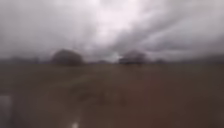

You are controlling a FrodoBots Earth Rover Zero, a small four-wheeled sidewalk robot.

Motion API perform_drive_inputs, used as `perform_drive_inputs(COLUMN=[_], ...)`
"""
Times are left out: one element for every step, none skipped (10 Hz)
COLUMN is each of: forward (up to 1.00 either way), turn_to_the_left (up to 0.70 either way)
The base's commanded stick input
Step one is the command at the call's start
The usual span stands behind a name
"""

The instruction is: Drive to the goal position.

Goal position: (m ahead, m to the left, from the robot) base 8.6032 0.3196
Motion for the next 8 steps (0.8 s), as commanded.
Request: perform_drive_inputs(forward=[0.85, 0.85, 0.85, 0.85, 0.85, 0.85, 0.85, 0.85], turn_to_the_left=[0.00, 0.00, 0.00, 0.00, 0.00, 0.00, -0.10, -0.27])
